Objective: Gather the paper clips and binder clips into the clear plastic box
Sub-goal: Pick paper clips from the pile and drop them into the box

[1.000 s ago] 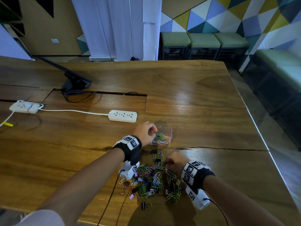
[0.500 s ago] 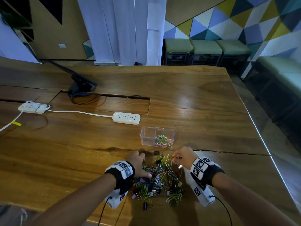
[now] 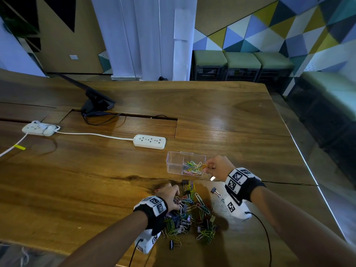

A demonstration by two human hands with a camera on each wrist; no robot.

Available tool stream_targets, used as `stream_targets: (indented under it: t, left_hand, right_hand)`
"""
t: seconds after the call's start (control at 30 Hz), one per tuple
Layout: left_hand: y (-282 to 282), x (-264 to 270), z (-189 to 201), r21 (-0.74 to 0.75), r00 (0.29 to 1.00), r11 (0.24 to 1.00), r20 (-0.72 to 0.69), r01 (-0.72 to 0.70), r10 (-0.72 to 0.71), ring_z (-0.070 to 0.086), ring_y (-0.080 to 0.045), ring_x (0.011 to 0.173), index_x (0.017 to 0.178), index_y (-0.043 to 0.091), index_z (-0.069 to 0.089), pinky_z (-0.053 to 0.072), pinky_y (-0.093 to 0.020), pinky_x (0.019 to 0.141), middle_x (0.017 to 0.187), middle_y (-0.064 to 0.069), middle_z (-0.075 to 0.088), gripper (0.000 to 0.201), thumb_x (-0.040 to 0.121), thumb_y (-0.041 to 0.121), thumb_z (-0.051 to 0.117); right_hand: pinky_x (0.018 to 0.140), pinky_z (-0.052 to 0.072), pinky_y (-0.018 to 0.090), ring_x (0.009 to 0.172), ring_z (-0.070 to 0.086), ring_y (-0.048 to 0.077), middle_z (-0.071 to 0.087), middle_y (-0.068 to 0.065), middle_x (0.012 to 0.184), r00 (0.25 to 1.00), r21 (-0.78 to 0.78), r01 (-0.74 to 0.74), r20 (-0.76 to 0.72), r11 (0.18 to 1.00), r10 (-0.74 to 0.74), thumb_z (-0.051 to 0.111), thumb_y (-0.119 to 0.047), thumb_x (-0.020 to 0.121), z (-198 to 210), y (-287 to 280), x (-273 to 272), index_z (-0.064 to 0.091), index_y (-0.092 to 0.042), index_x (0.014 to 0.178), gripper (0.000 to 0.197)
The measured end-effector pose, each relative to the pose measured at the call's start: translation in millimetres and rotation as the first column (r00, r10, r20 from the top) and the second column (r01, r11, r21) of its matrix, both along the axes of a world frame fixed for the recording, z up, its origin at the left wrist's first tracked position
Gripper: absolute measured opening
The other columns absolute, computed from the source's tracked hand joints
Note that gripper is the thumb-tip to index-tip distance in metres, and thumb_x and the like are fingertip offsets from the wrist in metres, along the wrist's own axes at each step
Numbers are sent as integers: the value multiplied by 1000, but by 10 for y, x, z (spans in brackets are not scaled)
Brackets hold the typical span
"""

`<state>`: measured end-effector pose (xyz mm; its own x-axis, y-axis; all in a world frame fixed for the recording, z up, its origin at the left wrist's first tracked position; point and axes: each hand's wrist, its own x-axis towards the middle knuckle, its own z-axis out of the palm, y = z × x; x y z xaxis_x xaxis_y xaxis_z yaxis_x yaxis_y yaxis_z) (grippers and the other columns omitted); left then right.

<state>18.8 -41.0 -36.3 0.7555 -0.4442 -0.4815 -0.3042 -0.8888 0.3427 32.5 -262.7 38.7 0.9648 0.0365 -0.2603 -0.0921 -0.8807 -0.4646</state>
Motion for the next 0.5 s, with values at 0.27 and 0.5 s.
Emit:
stream_targets:
  t: [0.27, 0.5]
  left_hand:
    - [-69, 21, 13, -12, 1000, 1000, -9, 10, -10, 52, -23, 108, 110, 15, 52, 40, -32, 87, 117, -6, 52, 38, 80, 30, 69]
    - [-124, 26, 50, 5, 999, 999, 14, 35, -36, 51, -26, 111, 111, 11, 54, 41, -32, 89, 118, -10, 53, 30, 83, 18, 63]
  right_hand:
    - [85, 50, 31, 99, 63, 23, 67, 9, 108, 998, -108, 50, 41, 993, -46, 53, -22, 93, 85, 104, 273, 62, -11, 114, 25]
    - [83, 53, 30, 98, 63, 25, 65, 12, 108, 1000, -218, 13, -5, 976, -14, 50, -14, 93, 35, 212, 469, 60, -6, 112, 23]
